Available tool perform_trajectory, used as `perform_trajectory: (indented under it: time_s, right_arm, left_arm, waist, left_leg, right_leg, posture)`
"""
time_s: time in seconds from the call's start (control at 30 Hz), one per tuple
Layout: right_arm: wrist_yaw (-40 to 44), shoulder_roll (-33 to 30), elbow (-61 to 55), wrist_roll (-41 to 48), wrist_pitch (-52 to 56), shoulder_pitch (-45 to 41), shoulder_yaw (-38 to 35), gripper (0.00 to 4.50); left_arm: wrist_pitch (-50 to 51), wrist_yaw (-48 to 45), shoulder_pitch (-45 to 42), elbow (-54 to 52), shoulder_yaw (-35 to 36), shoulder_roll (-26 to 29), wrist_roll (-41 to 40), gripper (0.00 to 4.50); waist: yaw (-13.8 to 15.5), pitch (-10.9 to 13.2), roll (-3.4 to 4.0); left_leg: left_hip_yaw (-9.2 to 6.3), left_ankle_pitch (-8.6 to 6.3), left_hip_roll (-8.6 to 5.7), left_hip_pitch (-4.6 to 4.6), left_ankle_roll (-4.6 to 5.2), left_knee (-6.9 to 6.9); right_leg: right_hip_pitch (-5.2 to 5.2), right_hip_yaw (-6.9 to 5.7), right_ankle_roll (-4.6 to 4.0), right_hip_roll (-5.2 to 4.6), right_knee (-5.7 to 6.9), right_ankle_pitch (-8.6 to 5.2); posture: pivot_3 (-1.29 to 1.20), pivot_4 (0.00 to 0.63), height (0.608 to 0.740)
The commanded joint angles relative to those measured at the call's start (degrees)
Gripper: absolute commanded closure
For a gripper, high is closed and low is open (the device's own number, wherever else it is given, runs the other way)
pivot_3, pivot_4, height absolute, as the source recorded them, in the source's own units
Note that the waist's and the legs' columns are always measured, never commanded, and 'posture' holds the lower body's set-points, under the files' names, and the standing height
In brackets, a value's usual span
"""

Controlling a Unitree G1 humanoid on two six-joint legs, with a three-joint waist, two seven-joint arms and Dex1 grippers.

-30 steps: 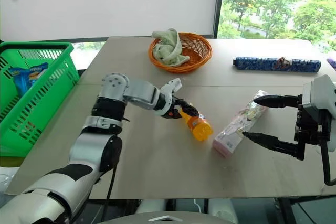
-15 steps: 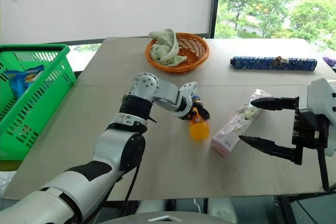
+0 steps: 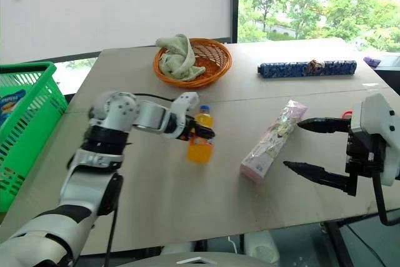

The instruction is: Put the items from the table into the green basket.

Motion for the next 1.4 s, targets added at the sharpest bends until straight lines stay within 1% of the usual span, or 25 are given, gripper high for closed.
perform_trajectory:
  time_s: [0.03,0.07,0.13,0.2,0.23,0.3,0.37,0.4,0.47,0.5,0.53,0.57,0.67,0.73,0.87,1.03,1.1,1.17,1.23,1.3,1.4]
  right_arm:
    - [-2.44,0.72,0.05,0.0,-1.86,-5.04,7.63,0.0]
    - [-2.5,0.92,0.25,-0.47,-2.14,-5.8,8.97,0.0]
    - [-4.17,2.89,1.09,-1.9,-3.04,-10.9,15.61,0.0]
    - [-5.15,4.64,2.06,-3.12,-3.67,-14.92,20.29,0.0]
    - [-5.34,6.17,2.71,-4.66,-4.41,-17.8,23.51,0.0]
    - [-6.84,10.55,5.53,-9.67,-5.63,-25.35,31.64,0.0]
    - [-8.03,13.97,8.49,-14.15,-6.64,-30.7,36.82,0.0]
    - [-8.31,14.94,9.46,-15.45,-6.8,-32.11,38.04,0.0]
    - [-10.56,19.18,12.4,-18.94,-8.96,-36.54,40.32,0.0]
    - [-12.15,21.8,13.79,-19.82,-9.49,-39.03,40.88,0.0]
    - [-13.81,24.93,15.23,-20.55,-9.84,-41.9,41.52,0.0]
    - [-14.59,26.65,15.81,-20.74,-9.86,-43.31,41.49,0.0]
    - [-15.77,30.53,15.8,-19.53,-8.14,-47.09,41.35,0.0]
    - [-15.88,30.68,14.48,-18.84,-7.12,-47.18,40.65,0.0]
    - [-16.31,30.83,13.79,-19.14,-6.09,-48.58,41.04,0.0]
    - [-16.26,30.2,11.63,-17.89,-5.37,-47.6,39.83,0.0]
    - [-16.04,30.25,10.84,-17.16,-5.34,-47.42,39.45,0.0]
    - [-16.15,30.58,10.18,-15.99,-5.11,-47.52,38.89,0.0]
    - [-17.05,31.56,10.29,-15.64,-5.09,-48.04,38.97,0.0]
    - [-17.8,32.23,10.14,-15.41,-5.25,-48.01,39.09,0.0]
    - [-18.34,32.55,9.63,-15.04,-5.15,-47.51,38.96,0.0]
  left_arm:
    - [-12.16,-9.75,5.76,-9.11,3.01,3.98,2.61,1.37]
    - [-13.39,-11.03,6.76,-10.12,3.77,4.2,2.74,1.37]
    - [-21.97,-11.86,9.52,-12.48,5.69,5.67,7.32,1.37]
    - [-28.28,-12.14,11.37,-13.92,7.72,5.97,10.44,1.37]
    - [-29.74,-12.38,11.82,-13.98,8.97,6.86,11.54,1.37]
    - [-35.74,-14.3,12.31,-13.91,12.11,9.18,14.38,1.37]
    - [-40.25,-14.24,10.93,-12.74,15.2,9.71,16.14,1.37]
    - [-41.01,-14.1,10.29,-12.12,15.89,9.69,16.7,1.37]
    - [-44.69,-11.6,7.26,-9.8,18.17,10.06,19.85,1.37]
    - [-46.84,-10.26,5.45,-8.02,19.22,10.72,21.9,1.37]
    - [-50.13,-9.16,3.37,-4.64,19.89,12.1,24.9,1.37]
    - [-52.01,-8.5,2.28,-2.9,20.19,12.85,26.88,1.37]
    - [-65.57,-7.31,-1.36,6.27,19.75,17.27,35.5,1.37]
    - [-71.97,-7.58,-2.58,11.24,19.25,19.53,39.27,1.37]
    - [-85.33,-8.24,-6.28,24.69,16.37,24.28,47.44,1.37]
    - [-92.29,-6.41,-8.25,38.99,15.82,26.5,52.03,1.37]
    - [-95.41,-6.04,-8.71,43.5,15.0,27.23,54.0,1.37]
    - [-96.23,-7.05,-9.47,48.19,15.72,27.16,53.6,1.37]
    - [-95.81,-8.27,-9.99,52.36,17.39,26.93,51.83,0.41]
    - [-96.46,-7.37,-10.4,53.48,18.01,26.62,51.52,0.09]
    - [-99.72,-7.23,-10.4,49.77,18.02,25.44,51.48,0.09]
  waist:
    - [0.77,0.0,0.0]
    - [1.43,0.02,-0.04]
    - [2.62,0.04,-0.08]
    - [3.65,0.04,-0.08]
    - [4.09,0.02,-0.09]
    - [4.65,0.02,-0.09]
    - [5.48,0.02,-0.09]
    - [6.16,0.02,-0.1]
    - [7.56,0.01,-0.16]
    - [8.12,0.02,-0.17]
    - [8.47,0.02,-0.17]
    - [8.64,0.03,-0.18]
    - [9.33,0.01,-0.22]
    - [9.59,-0.04,-0.29]
    - [10.07,-0.11,-0.4]
    - [10.11,-0.17,-0.48]
    - [9.57,-0.26,-0.64]
    - [9.41,-0.28,-0.73]
    - [9.33,-0.33,-0.82]
    - [9.29,-0.38,-0.9]
    - [9.45,-0.39,-0.92]
  left_leg:
    - [0.01,0.0,-0.02,0.0,0.0,0.0]
    - [0.01,0.0,-0.02,-0.02,0.0,0.01]
    - [0.01,0.0,-0.05,-0.15,0.0,0.1]
    - [0.05,0.0,-0.06,-0.26,0.01,0.13]
    - [0.04,0.0,-0.06,-0.42,0.01,0.15]
    - [0.02,0.02,-0.05,-0.84,0.01,0.26]
    - [0.05,0.03,-0.05,-1.01,0.01,0.28]
    - [0.04,0.03,-0.07,-1.04,0.03,0.26]
    - [0.01,0.16,-0.1,-1.13,0.27,0.25]
    - [-0.01,0.17,-0.12,-1.13,0.27,0.25]
    - [0.01,0.18,-0.13,-1.17,0.27,0.25]
    - [0.02,0.18,-0.14,-1.21,0.28,0.25]
    - [0.06,0.19,-0.2,-1.2,0.28,0.26]
    - [0.11,0.18,-0.19,-1.19,0.28,0.24]
    - [0.31,0.17,-0.14,-1.2,0.29,0.24]
    - [0.54,0.15,-0.04,-1.12,0.23,0.28]
    - [0.57,0.15,-0.02,-1.11,0.24,0.28]
    - [0.58,0.17,-0.01,-1.13,0.27,0.29]
    - [0.58,0.17,0.0,-1.15,0.29,0.28]
    - [0.59,0.17,0.02,-1.17,0.29,0.28]
    - [0.6,0.17,0.04,-1.17,0.29,0.3]
  right_leg:
    - [0.01,0.01,0.0,-0.05,0.0,0.0]
    - [-0.04,0.03,-0.01,-0.08,-0.01,0.01]
    - [-0.09,0.01,-0.01,-0.14,-0.02,0.01]
    - [-0.22,0.05,-0.01,-0.18,-0.03,0.02]
    - [-0.35,0.04,-0.01,-0.18,-0.02,0.02]
    - [-0.7,0.01,-0.06,-0.13,0.03,0.07]
    - [-0.89,0.04,-0.08,-0.07,0.04,0.1]
    - [-0.92,0.02,-0.08,-0.06,0.04,0.09]
    - [-0.93,-0.05,-0.07,-0.02,0.03,0.08]
    - [-0.93,-0.09,-0.05,0.02,0.03,0.09]
    - [-0.98,-0.13,0.04,0.28,0.04,0.15]
    - [-1.02,-0.16,0.15,0.36,0.06,0.22]
    - [-1.03,-0.19,0.19,0.47,0.12,0.24]
    - [-1.04,-0.2,0.2,0.49,0.13,0.24]
    - [-1.02,-0.29,0.2,0.43,0.12,0.25]
    - [-0.99,-0.24,0.28,0.37,0.16,0.31]
    - [-1.0,-0.22,0.29,0.37,0.2,0.32]
    - [-1.02,-0.22,0.29,0.38,0.21,0.32]
    - [-1.05,-0.22,0.29,0.38,0.22,0.32]
    - [-1.11,-0.21,0.29,0.38,0.27,0.32]
    - [-1.12,-0.21,0.29,0.38,0.38,0.32]
  posture:
    - [-0.1,0.015,0.74]
    - [-0.08,0.012,0.74]
    - [-0.05,0.01,0.74]
    - [-0.03,0.009,0.74]
    - [-0.01,0.006,0.74]
    - [0.01,0.007,0.74]
    - [0.04,0.002,0.74]
    - [0.04,0.002,0.74]
    - [0.08,0.0,0.74]
    - [0.09,0.0,0.74]
    - [0.09,0.0,0.74]
    - [0.09,0.0,0.74]
    - [0.09,0.0,0.74]
    - [0.09,0.0,0.74]
    - [0.07,0.0,0.74]
    - [0.05,0.0,0.74]
    - [0.04,0.0,0.74]
    - [0.04,0.0,0.74]
    - [0.04,0.0,0.74]
    - [0.05,0.0,0.74]
    - [0.06,0.0,0.74]
